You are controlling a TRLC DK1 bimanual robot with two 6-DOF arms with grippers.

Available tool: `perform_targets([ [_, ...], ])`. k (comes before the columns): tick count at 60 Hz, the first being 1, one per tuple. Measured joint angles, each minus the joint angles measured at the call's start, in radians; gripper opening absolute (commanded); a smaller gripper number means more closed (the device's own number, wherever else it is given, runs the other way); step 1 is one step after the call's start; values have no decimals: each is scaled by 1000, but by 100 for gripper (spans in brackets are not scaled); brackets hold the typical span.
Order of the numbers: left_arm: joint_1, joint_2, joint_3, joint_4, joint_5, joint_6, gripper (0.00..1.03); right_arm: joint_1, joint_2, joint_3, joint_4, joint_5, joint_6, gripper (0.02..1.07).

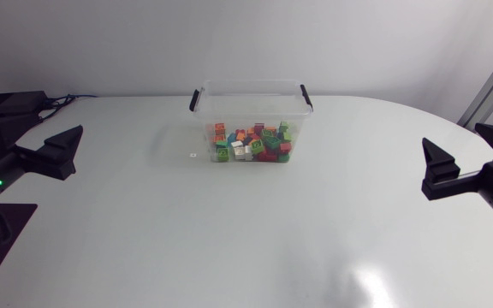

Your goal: Place the duplo bricks in the container

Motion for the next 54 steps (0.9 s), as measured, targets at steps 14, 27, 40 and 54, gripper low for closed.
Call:
perform_targets([
  [14,-13,-167,-127,0,-35,-11,98,-6,-242,-84,-129,19,2,102],
  [27,-53,-354,-219,-43,-91,-48,98,-3,-423,-160,-191,34,48,102],
  [40,-93,-471,-269,-112,-152,-99,98,23,-453,-205,-187,45,126,102],
  [54,-136,-599,-325,-184,-213,-154,98,50,-481,-260,-182,53,212,102],
])
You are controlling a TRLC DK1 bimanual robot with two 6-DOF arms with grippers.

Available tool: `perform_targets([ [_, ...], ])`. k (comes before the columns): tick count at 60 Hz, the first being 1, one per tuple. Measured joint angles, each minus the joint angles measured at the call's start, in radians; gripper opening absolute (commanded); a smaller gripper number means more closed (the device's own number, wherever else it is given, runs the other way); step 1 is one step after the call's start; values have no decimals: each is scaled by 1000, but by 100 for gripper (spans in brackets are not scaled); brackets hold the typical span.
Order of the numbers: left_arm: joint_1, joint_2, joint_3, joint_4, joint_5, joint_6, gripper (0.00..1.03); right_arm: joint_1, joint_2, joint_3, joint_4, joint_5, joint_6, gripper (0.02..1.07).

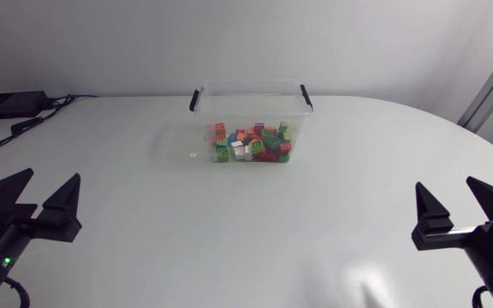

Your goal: Place the duplo bricks in the container

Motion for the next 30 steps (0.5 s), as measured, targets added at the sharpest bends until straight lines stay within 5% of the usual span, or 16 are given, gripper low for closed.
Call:
perform_targets([
  [30,-61,-181,-81,-101,-82,-85,99,37,-45,-72,26,15,127,102],
])
